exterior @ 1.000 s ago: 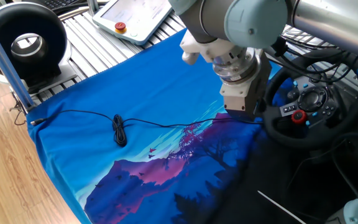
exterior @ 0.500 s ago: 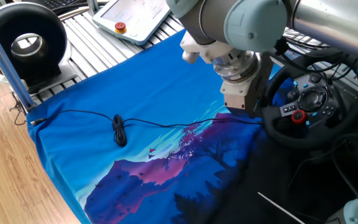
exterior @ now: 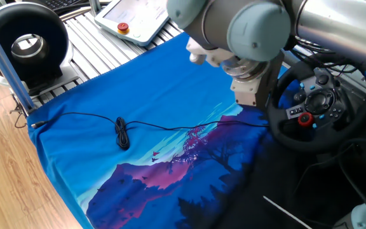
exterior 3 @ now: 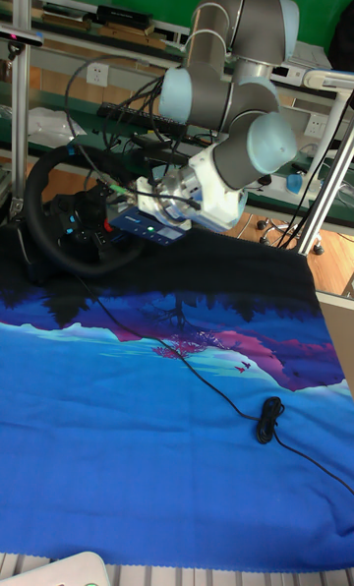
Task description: Rotate the steering wheel 90 degrees counterclockwise
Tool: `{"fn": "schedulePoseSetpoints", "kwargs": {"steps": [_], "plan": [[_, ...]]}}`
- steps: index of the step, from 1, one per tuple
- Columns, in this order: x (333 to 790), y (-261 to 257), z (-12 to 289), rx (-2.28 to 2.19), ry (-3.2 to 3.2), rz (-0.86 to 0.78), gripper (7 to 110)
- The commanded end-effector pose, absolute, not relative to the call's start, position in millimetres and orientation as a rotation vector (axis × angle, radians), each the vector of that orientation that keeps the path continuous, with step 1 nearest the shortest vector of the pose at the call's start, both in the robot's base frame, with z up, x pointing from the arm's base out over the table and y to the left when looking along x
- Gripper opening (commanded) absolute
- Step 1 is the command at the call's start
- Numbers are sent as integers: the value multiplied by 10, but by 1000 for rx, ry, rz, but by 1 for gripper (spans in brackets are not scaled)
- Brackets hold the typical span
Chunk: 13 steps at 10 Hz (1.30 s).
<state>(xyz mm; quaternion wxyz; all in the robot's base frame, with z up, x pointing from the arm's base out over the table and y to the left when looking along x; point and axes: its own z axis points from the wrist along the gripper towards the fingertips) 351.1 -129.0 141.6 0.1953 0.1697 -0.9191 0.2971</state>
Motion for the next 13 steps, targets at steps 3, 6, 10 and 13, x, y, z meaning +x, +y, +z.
{"fn": "schedulePoseSetpoints", "kwargs": {"steps": [3, 6, 10, 13], "plan": [[3656, -1761, 1184, 525, -2583, 870, 7], [3708, -1661, 887, 571, -2593, 807, 7], [3429, -1440, 969, 563, -2528, 691, 7], [3402, -1413, 1061, 592, -2546, 662, 7]]}}
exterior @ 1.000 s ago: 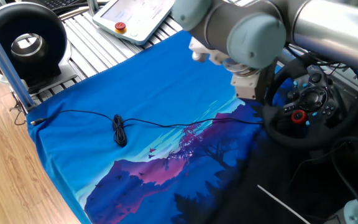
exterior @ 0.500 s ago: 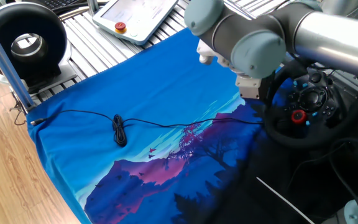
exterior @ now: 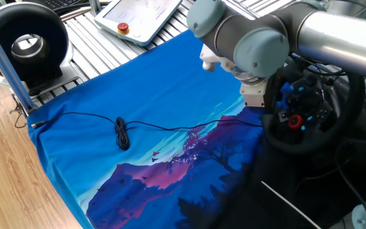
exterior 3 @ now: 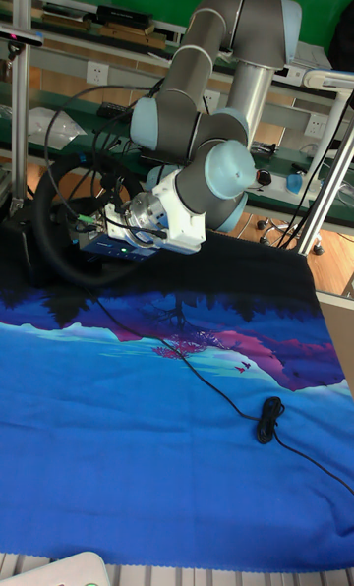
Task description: Rotate the steering wheel 90 degrees counterclockwise
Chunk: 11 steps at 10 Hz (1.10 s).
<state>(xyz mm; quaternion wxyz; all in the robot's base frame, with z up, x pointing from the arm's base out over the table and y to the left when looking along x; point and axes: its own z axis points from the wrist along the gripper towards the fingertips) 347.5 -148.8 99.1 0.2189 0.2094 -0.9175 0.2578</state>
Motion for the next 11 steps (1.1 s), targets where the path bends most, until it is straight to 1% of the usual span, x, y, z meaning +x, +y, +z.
{"fn": "schedulePoseSetpoints", "kwargs": {"steps": [1, 2, 6, 11], "plan": [[3367, -1413, 1115, 590, -2551, 648, 7], [3359, -1428, 1112, 586, -2549, 647, 7], [3327, -1561, 949, 593, -2537, 630, 7], [3214, -1429, 893, 594, -2541, 550, 7]]}}
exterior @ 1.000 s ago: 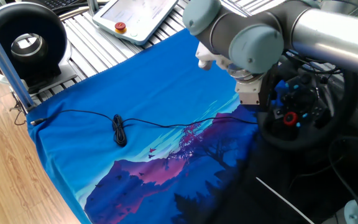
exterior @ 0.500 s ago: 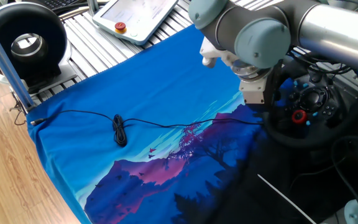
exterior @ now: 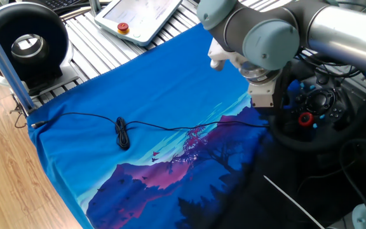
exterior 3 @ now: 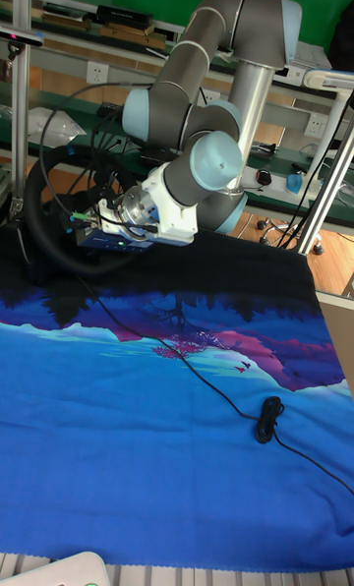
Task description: Rotate the steering wheel 90 degrees counterclockwise
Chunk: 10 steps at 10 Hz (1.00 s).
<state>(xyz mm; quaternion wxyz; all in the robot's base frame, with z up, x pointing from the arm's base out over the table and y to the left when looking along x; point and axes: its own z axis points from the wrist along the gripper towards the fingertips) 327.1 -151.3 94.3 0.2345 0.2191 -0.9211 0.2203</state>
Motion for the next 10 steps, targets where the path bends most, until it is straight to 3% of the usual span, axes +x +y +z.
{"fn": "schedulePoseSetpoints", "kwargs": {"steps": [1, 10], "plan": [[3191, -1391, 880, 591, -2544, 531, 7], [2679, -953, 988, 561, -2431, 220, 7]]}}
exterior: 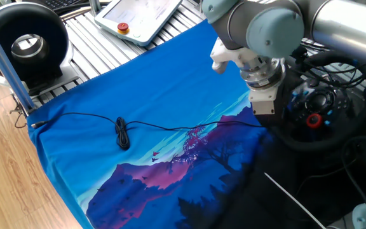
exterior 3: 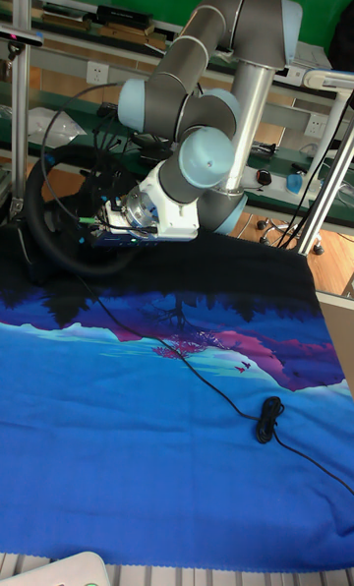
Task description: Rotate the steering wheel 90 degrees counterclockwise
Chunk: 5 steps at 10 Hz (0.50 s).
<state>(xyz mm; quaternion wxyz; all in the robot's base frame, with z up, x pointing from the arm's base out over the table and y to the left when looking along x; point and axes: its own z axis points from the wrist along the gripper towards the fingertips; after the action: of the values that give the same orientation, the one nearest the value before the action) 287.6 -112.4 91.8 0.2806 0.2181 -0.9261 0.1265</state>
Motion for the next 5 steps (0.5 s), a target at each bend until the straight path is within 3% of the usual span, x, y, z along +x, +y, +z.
{"fn": "schedulePoseSetpoints", "kwargs": {"steps": [1, 5], "plan": [[2571, -930, 1058, 538, -2387, 199, 7], [2031, -794, 1576, 376, -2129, 109, 7]]}}
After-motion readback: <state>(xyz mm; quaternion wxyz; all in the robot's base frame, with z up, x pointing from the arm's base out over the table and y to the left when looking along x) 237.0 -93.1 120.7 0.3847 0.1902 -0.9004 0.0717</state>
